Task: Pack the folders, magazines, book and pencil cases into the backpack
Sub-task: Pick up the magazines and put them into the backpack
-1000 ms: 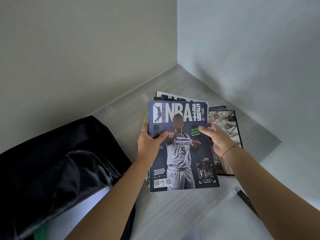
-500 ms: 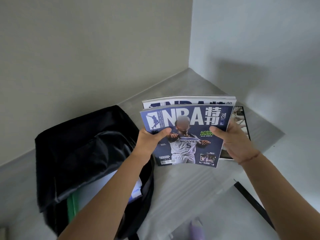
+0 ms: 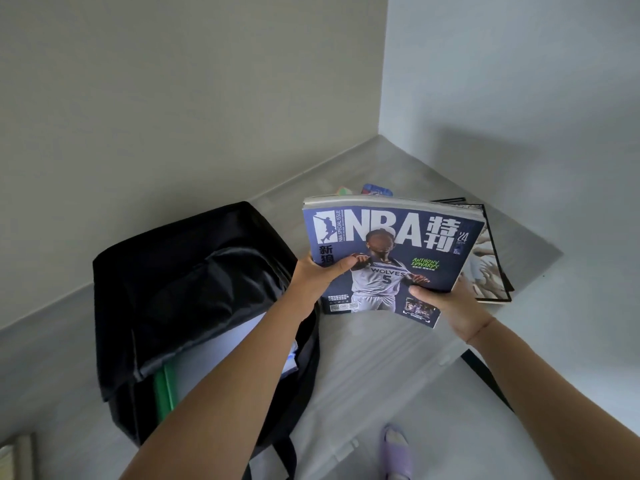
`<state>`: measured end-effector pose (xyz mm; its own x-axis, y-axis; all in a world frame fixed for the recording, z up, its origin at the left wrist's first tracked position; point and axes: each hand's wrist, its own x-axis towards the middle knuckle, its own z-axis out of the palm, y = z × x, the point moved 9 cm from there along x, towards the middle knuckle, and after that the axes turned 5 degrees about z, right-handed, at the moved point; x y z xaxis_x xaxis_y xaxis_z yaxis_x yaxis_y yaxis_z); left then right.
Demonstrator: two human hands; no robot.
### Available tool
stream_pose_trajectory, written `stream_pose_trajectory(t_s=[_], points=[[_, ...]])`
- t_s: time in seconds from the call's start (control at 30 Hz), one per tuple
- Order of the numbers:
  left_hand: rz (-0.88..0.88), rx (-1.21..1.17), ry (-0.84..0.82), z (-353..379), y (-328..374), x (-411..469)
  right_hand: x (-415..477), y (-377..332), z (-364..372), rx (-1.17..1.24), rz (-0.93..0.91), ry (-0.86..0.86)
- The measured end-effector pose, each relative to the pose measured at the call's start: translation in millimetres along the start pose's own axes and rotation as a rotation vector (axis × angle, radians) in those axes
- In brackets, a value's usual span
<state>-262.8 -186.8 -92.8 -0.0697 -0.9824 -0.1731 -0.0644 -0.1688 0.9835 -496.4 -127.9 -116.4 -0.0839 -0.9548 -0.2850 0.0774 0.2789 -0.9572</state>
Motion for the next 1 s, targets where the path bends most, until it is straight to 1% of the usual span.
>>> stream_pose_trajectory(t_s=[0.1, 0.23, 0.27, 0.33, 0.37, 0.43, 0.47, 0.5, 0.53, 0.57, 0.6, 0.63, 0.67, 0.7, 0.73, 0.8, 0.87, 0.9, 0.93, 1.0], points=[[0.000, 0.079, 0.026, 0.8, 7.8, 4.4, 1.3, 1.9, -7.6, -0.101, -0.020, 0.107], [0.019, 0.169, 0.104, -9.2, 25.4, 7.6, 2.6, -9.1, -12.7, -0.350, 0.015, 0.088], [-0.001, 0.161, 0.127, -15.9, 25.5, 5.4, 0.8, -11.6, -11.1, -0.340, 0.017, 0.067], [-0.070, 0.134, 0.138, -30.5, 20.1, -2.5, -7.2, -15.5, -1.1, -0.210, 0.042, 0.024], [-0.109, 0.136, 0.125, -38.6, 16.5, -9.0, -12.1, -15.2, 8.2, -0.126, 0.067, -0.013], [-0.175, 0.179, 0.088, -57.2, 9.2, -26.2, -24.6, -10.5, 30.5, -0.033, 0.132, -0.099], [-0.181, 0.197, 0.087, -72.3, 7.5, -36.1, -31.3, -4.7, 43.1, 0.006, 0.168, -0.144], [-0.147, 0.222, 0.096, -90.9, 7.8, -46.1, -39.9, 1.2, 55.7, 0.057, 0.209, -0.185], [-0.075, 0.289, 0.117, -113.6, 9.0, -56.5, -47.9, 8.2, 67.0, 0.100, 0.246, -0.218], [0.034, 0.458, 0.142, -139.2, 12.2, -66.7, -57.0, 14.4, 77.7, 0.127, 0.282, -0.242], [0.134, 0.730, 0.151, -164.1, 14.5, -77.0, -65.6, 21.7, 87.6, 0.135, 0.311, -0.269], [0.207, 1.018, 0.132, -183.7, 11.9, -86.9, -75.2, 27.8, 97.0, 0.132, 0.337, -0.297], [0.238, 1.259, 0.078, -198.9, 2.2, -95.8, -84.4, 34.6, 105.6, 0.127, 0.356, -0.326], [0.219, 1.427, 0.006, -212.8, -13.3, -102.4, -93.7, 40.5, 113.7, 0.112, 0.372, -0.352], [0.188, 1.540, -0.050, -225.6, -26.6, -108.3, -102.2, 46.8, 120.9, 0.090, 0.384, -0.375], [0.186, 1.677, -0.068, -241.9, -38.8, -114.7, -119.4, 59.1, 134.2, 0.048, 0.410, -0.412], [0.264, 1.724, -0.042, -247.0, -33.9, -112.0, -134.7, 69.8, 146.1, 0.009, 0.432, -0.434], [0.287, 1.683, 0.000, -248.0, -23.9, -109.4, -141.3, 74.3, 151.7, 0.001, 0.444, -0.442], [0.302, 1.574, 0.095, -251.9, -10.1, -106.9, -147.1, 78.9, 157.0, 0.007, 0.460, -0.450], [0.249, 1.289, 0.371, -272.9, 19.9, -104.2, -156.8, 86.3, 167.2, 0.032, 0.497, -0.467]])
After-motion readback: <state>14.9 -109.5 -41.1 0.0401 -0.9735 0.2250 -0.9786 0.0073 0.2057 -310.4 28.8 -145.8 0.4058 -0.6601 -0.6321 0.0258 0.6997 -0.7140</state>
